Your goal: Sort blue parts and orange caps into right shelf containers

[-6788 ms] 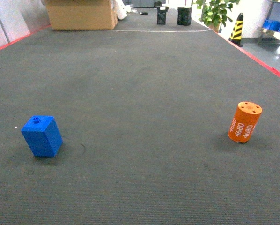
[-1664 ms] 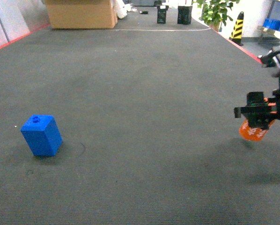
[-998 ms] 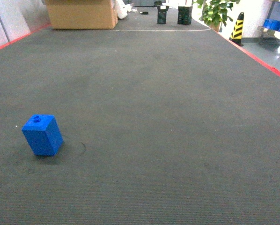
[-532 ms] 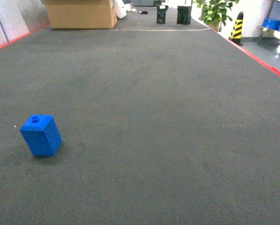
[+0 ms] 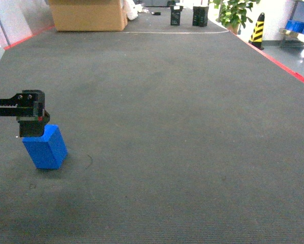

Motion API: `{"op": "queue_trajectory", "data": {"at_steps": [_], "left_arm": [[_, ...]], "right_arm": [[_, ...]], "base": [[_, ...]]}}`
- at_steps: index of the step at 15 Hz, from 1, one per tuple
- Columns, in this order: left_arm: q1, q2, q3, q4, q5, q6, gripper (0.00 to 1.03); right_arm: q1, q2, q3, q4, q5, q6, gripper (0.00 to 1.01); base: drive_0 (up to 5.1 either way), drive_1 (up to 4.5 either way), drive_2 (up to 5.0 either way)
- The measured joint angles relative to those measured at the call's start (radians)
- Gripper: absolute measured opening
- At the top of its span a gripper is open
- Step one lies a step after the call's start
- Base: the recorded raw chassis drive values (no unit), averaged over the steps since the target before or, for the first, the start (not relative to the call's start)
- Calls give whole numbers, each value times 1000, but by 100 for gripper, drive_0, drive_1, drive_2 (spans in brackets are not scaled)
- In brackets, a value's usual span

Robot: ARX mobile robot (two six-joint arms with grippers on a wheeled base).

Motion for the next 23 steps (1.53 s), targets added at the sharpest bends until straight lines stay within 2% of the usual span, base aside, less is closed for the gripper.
{"op": "queue_trajectory", "data": {"at_steps": [3, 7, 14, 18, 19, 22, 23], "left_arm": [[-23, 79, 53, -5, 4, -12, 98], [-29, 132, 98, -23, -39, -15, 98], [-24, 262, 143, -2, -34, -14, 97], [-23, 281, 140, 17, -20, -30, 53], [-23, 267, 126, 22, -21, -34, 46], [-13, 130, 31, 48, -20, -26, 45], [-2, 9, -33, 63, 6, -10, 45]], "right_arm": [[0, 0, 0, 0, 0, 0, 45], [0, 0, 0, 0, 0, 0, 45], [0, 0, 0, 0, 0, 0, 45], [0, 0, 0, 0, 0, 0, 44], [0, 0, 0, 0, 0, 0, 44], [0, 0, 0, 0, 0, 0, 44], [0, 0, 0, 0, 0, 0, 44]], "base": [[0, 0, 0], [0, 0, 0], [0, 0, 0], [0, 0, 0], [0, 0, 0], [0, 0, 0], [0, 0, 0]]}}
